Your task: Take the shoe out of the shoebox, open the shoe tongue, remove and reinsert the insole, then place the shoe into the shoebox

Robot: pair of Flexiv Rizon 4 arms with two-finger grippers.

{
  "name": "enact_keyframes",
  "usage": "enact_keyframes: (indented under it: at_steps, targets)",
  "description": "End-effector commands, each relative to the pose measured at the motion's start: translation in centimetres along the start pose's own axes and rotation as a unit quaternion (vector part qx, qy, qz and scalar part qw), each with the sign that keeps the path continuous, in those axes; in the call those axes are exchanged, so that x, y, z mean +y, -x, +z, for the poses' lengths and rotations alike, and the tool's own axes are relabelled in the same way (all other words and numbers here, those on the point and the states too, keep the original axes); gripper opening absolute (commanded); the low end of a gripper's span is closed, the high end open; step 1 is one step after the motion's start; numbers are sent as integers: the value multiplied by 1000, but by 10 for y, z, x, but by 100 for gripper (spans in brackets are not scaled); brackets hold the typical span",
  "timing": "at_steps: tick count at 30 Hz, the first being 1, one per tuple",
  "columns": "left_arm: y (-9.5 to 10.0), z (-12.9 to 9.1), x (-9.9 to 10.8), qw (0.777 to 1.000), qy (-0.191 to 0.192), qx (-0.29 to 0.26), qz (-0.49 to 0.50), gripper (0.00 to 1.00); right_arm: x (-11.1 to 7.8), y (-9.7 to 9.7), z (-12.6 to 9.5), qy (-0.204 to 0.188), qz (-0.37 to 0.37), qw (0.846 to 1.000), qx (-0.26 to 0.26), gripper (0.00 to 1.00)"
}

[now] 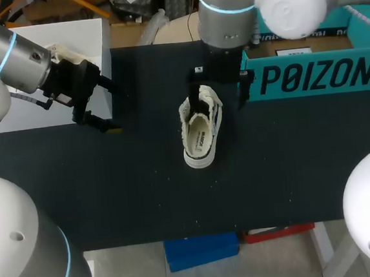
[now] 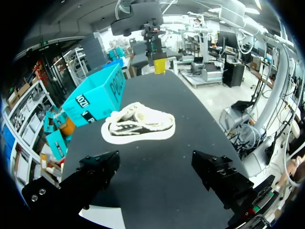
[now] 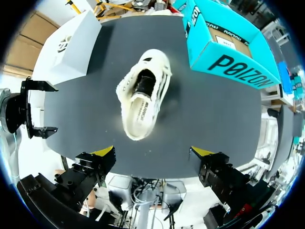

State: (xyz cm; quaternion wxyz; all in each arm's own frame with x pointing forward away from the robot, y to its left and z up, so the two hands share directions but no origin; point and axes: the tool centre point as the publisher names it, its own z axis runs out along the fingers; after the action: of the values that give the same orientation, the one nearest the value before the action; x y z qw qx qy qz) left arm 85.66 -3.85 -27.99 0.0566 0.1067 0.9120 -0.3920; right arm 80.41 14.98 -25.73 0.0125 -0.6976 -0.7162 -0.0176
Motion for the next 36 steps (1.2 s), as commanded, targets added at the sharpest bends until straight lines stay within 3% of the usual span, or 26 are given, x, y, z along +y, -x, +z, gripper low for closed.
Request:
enact_keyframes:
  at_steps: [1, 16, 22, 24, 27, 30, 32, 36]
  targets:
    - [0, 1, 0, 1000, 1, 0, 0, 100, 9, -10, 15, -4, 5, 996, -88, 100]
    - [0, 1, 0, 1000, 1, 0, 0, 100, 24, -2, 39, 40, 25, 997, -53, 100]
    - [0, 1, 0, 1000, 1, 0, 0, 100, 39, -2, 52, 33, 14, 998, -47, 100]
    - [0, 1, 0, 1000, 1, 0, 0, 100, 45, -1, 58, 28, 11, 999, -45, 88]
    - [0, 1, 0, 1000, 1, 0, 0, 100, 52, 0, 64, 23, 9, 999, -44, 83]
    - [0, 1, 0, 1000, 1, 0, 0, 100, 60, 1, 72, 18, 8, 999, -44, 67]
    - [0, 1, 0, 1000, 1, 0, 0, 100, 64, 1, 76, 16, 8, 999, -44, 69]
    - [0, 1, 0, 1000, 1, 0, 0, 100, 72, 2, 86, 9, 5, 999, -41, 63]
